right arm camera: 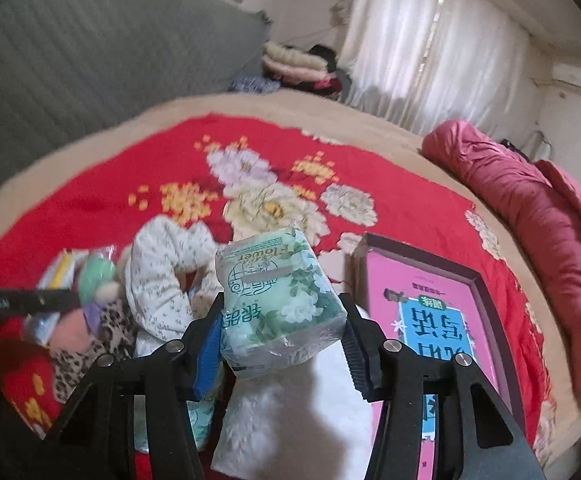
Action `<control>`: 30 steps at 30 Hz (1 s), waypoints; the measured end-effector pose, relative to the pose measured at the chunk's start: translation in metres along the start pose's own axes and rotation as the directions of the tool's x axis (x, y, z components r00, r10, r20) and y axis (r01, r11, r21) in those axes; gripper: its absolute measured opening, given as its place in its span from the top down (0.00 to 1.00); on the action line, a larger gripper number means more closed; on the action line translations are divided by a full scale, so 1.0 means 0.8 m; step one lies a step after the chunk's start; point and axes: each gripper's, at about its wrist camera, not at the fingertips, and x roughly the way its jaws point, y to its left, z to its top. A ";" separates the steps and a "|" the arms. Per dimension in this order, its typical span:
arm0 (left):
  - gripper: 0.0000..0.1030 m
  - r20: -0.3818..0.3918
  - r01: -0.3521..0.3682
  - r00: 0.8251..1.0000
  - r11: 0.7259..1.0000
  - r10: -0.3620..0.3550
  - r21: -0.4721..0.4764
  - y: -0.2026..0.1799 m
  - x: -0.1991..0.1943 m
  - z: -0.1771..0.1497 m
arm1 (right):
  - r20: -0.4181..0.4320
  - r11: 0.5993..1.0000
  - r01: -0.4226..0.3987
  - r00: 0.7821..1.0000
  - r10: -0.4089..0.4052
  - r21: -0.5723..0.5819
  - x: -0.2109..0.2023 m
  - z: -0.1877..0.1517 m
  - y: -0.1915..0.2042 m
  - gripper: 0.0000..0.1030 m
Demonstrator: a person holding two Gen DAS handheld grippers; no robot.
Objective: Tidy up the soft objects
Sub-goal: 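Carry the wipes pack with the left tool while the right carries the tissue pack toward the tray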
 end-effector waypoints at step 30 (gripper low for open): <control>0.44 0.161 -0.049 0.987 0.958 0.003 0.282 -0.122 -0.086 -0.063 | 0.118 0.944 0.113 0.981 -0.156 0.309 -0.110 -0.055 -0.106 0.48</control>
